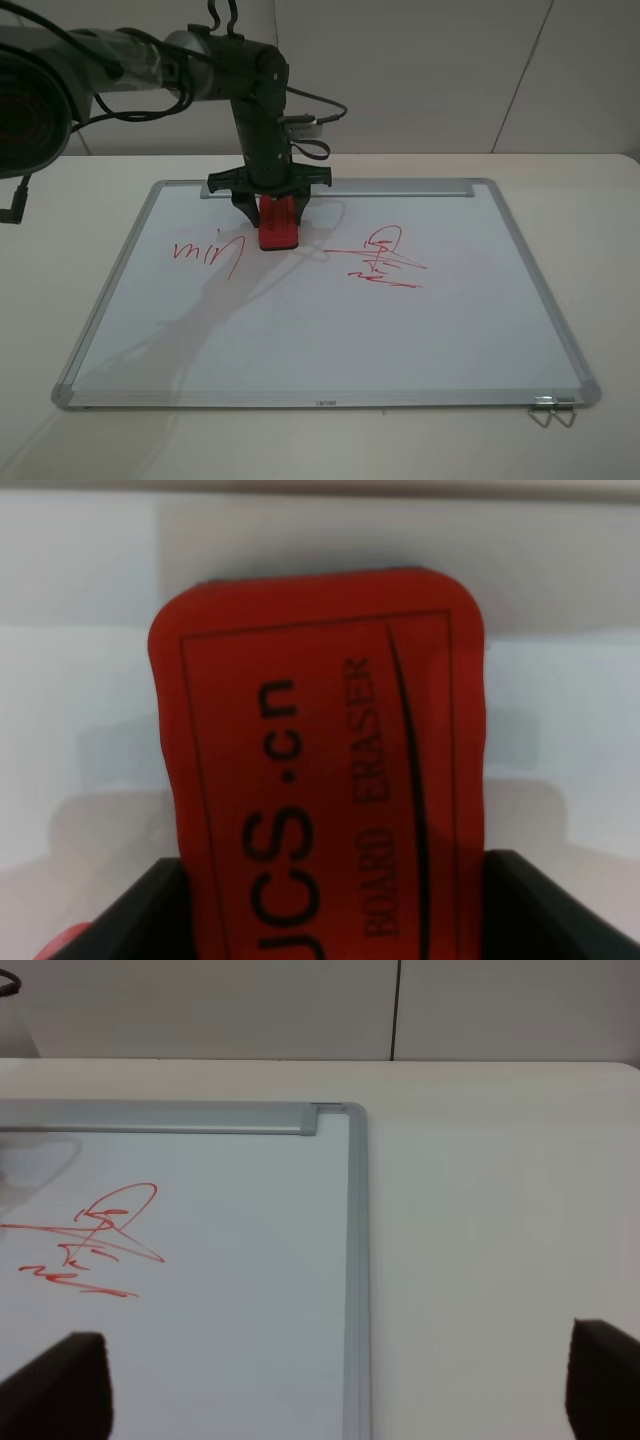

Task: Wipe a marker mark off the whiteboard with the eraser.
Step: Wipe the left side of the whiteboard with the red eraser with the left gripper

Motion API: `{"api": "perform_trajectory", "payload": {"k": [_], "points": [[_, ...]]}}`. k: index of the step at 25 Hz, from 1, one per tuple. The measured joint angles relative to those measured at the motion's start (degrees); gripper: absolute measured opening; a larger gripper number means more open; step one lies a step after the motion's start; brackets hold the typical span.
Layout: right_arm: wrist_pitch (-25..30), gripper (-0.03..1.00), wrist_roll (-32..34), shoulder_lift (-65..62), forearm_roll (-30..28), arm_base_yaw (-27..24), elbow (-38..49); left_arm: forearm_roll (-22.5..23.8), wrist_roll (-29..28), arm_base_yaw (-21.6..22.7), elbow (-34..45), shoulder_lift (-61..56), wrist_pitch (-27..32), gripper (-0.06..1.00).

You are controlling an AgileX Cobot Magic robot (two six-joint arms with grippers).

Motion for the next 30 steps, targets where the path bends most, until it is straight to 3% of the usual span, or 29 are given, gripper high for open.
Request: {"api": "perform_trajectory", "payload": {"k": [6,16,30], "points": [[0.0,0.83,0.0,0.0,0.0,0.0,0.0,2.76,2.78,0.12,0.02,-2.34,2.07,0.58],[0.0,0.83,0.0,0.0,0.0,0.0,0.0,3.48,15.57,1.49,1.27,-7.25,7.05,0.58],[0.0,0.83,0.0,0.0,0.0,0.0,0.0,4.46,19.05,11.38,34.73,-24.82,-7.66,0.57]]}}
